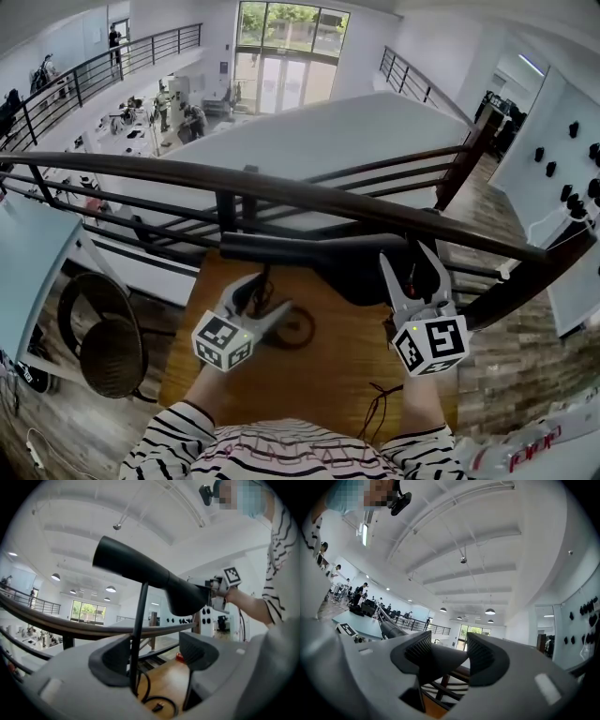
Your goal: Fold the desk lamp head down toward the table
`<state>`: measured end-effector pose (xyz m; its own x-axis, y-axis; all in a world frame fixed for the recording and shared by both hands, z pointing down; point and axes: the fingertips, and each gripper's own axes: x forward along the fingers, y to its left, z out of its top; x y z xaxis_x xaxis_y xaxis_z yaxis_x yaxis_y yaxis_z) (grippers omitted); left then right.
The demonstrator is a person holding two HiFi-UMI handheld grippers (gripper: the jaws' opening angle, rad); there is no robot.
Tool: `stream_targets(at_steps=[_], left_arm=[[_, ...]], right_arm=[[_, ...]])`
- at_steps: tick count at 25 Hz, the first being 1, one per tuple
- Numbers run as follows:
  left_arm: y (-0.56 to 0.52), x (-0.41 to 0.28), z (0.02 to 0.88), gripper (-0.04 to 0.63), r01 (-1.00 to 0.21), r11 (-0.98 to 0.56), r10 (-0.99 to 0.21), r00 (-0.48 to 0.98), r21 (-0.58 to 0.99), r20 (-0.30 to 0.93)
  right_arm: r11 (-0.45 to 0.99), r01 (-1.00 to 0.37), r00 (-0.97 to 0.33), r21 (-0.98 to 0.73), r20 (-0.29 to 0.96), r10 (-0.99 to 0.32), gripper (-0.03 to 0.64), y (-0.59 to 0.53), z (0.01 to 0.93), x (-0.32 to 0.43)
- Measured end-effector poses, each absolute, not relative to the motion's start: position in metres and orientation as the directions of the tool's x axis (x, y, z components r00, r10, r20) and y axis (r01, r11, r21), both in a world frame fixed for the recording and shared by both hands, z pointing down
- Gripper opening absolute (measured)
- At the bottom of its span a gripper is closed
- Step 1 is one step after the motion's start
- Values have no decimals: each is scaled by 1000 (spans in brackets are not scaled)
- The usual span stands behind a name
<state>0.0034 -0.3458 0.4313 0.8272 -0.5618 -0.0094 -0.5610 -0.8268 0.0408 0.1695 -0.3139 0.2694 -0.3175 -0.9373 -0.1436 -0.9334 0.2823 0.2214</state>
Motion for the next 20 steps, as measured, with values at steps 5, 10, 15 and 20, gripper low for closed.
stream_targets(at_steps=[5, 10, 15, 20], left_arm=[[-345, 6, 430, 338, -551, -833, -552, 834, 43, -9], [-344, 8, 430, 350, -543, -838, -545, 839, 48, -17], [-343, 8, 431, 363, -534, -844, -536, 844, 54, -24], [-341, 8, 429, 371, -526, -848, -528, 848, 60, -31]], right_arm=[[286, -945, -301, 160, -83, -950, 227, -317, 297, 176], [299, -948, -303, 106, -21, -953, 215, -321, 331, 177], [316, -948, -315, 43, 28, -949, 207, -325, 364, 171], [324, -946, -323, -4, 76, -943, 204, -326, 389, 166]])
